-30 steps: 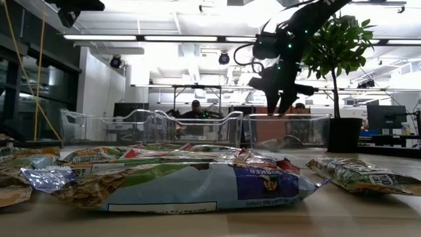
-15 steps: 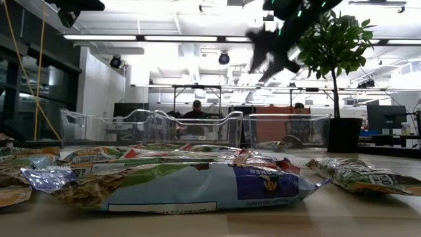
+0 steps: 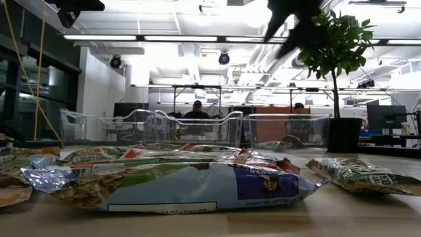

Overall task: Pick and place Granola Bars by type
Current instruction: Put the yellow granola bar into the right transparent bin

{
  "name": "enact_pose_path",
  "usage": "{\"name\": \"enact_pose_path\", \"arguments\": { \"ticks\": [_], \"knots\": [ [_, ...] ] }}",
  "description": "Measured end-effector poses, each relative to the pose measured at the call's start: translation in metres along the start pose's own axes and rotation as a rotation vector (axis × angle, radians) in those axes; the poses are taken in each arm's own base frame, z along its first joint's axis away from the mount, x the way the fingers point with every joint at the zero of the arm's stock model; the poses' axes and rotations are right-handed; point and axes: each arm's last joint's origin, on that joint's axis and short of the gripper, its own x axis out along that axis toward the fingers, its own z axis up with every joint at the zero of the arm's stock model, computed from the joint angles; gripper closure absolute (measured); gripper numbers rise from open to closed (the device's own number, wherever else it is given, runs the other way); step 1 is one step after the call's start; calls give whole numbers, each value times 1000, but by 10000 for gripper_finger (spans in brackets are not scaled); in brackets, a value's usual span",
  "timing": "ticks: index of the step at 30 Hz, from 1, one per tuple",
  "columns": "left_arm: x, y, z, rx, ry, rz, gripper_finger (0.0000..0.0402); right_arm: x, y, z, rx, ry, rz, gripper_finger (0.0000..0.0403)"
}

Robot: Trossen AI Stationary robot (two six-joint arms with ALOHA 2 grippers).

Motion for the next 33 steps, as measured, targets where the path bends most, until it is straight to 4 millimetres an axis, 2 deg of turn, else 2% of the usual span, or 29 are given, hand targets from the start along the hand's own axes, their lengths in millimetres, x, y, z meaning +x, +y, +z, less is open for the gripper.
{"name": "enact_pose_path", "arguments": {
  "ticks": [3,8,16,25,33],
  "knots": [
    [0,0,0,0,0,0,401,2,9,-32,96,86,-69,222],
    [0,0,0,-1,0,0,401,19,22,-80,203,217,-179,235],
    [0,0,0,-1,0,0,401,66,48,-130,289,379,-166,230],
    [0,0,0,-4,1,-2,377,98,57,-159,323,456,-161,207],
    [0,0,0,-4,3,-3,352,111,55,-154,338,419,-173,204]
  ]
}}
